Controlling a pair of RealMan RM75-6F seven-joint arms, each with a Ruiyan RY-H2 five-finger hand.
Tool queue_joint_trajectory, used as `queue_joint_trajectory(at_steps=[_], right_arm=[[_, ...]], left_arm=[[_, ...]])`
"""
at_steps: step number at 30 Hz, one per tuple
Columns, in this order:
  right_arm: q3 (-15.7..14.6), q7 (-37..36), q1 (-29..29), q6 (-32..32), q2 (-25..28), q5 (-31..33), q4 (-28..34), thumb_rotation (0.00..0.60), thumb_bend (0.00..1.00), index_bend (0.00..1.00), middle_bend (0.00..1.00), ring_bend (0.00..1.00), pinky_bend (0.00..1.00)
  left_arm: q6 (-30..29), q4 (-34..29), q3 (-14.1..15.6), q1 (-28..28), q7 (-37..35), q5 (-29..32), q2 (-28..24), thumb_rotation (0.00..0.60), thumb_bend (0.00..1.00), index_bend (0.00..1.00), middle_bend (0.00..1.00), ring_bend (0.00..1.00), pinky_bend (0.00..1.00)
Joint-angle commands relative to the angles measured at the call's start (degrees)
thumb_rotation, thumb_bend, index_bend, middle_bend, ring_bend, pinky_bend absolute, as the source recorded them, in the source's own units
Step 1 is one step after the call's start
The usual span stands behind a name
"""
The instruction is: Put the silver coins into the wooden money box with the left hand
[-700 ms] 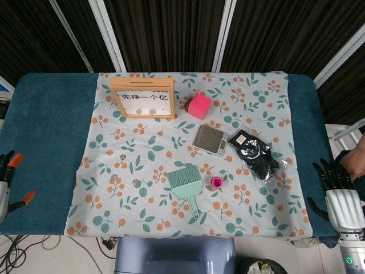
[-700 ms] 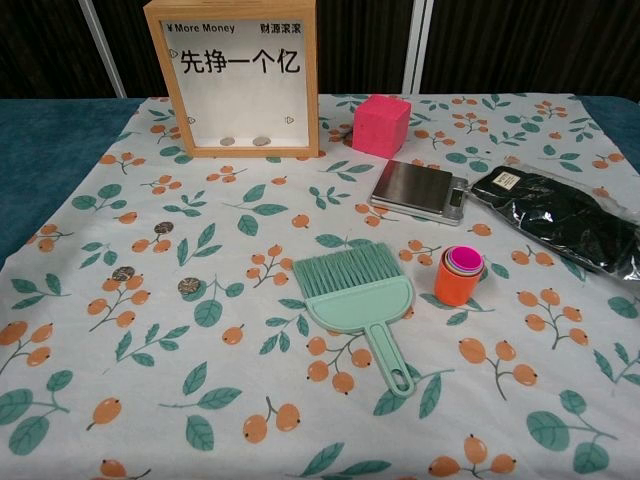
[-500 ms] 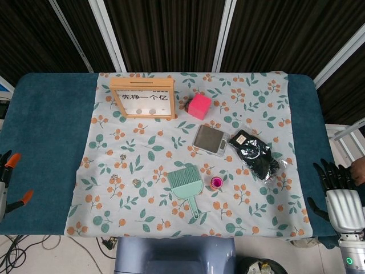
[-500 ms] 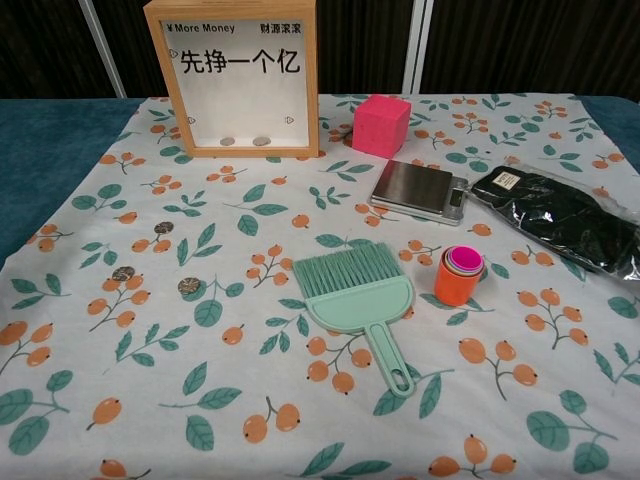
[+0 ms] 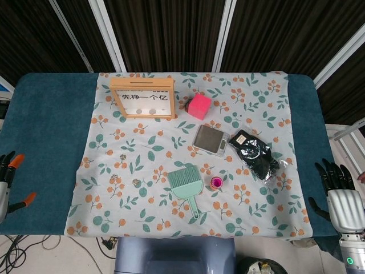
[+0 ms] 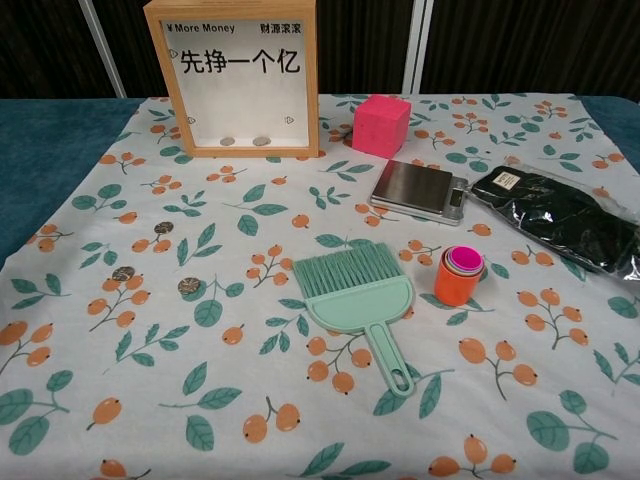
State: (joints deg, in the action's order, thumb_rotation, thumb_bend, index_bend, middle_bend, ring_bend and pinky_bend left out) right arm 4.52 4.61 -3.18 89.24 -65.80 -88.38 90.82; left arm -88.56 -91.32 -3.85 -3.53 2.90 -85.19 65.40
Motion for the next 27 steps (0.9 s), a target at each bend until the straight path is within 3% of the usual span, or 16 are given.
queue_joint_trajectory(at_steps=[1,7,11,16,23,27], right_arm=[[0.1,-0.1,0.0,0.1,0.0,0.2,0.0,0.6,0.36,0.06,0.02,0.0,0.0],[0.4,-0.5,0.2,0.2,-0.1,0.8,0.2,0.6,0.36,0.06,0.02,0.0,0.0],[0.4,-0.5,0.3,0.4,-0.2,1.0,0.5,0.6,0.36,0.06,0.02,0.0,0.0],[0.5,-0.1,0.6,0.4,-0.1,1.8,1.0,0.6,0.36,0.06,0.02,0.0,0.0],[0.6,0.8,0.5,0.1,-0.4,2.1,1.3,0.6,0.36,0.06,0.02,0.0,0.0],[0.9,0.9,0.5,-0.1,-0.6,2.9,1.1,0.6,0.36,0.06,0.02,0.0,0.0]], left_arm=[[0.0,0.2,-0.1,-0.1,-0.1,0.0,0.0,0.6,0.15,0.13,0.0,0.0,0.0],[-0.2,1.6,-0.5,-0.8,-0.5,-1.0,0.9,0.6,0.18,0.19,0.0,0.0,0.0],[0.6,6.0,-1.9,-3.2,-3.8,-2.4,3.4,0.6,0.2,0.21,0.0,0.0,0.0],[6.1,8.2,-4.0,-9.1,-8.0,-3.7,4.2,0.6,0.23,0.23,0.0,0.0,0.0],[16.0,8.7,-8.1,-18.3,-2.7,-2.0,5.4,0.6,0.24,0.27,0.0,0.0,0.0],[20.9,9.6,-9.0,-22.7,-0.5,-0.9,8.3,0.6,0.27,0.3,0.0,0.0,0.0]])
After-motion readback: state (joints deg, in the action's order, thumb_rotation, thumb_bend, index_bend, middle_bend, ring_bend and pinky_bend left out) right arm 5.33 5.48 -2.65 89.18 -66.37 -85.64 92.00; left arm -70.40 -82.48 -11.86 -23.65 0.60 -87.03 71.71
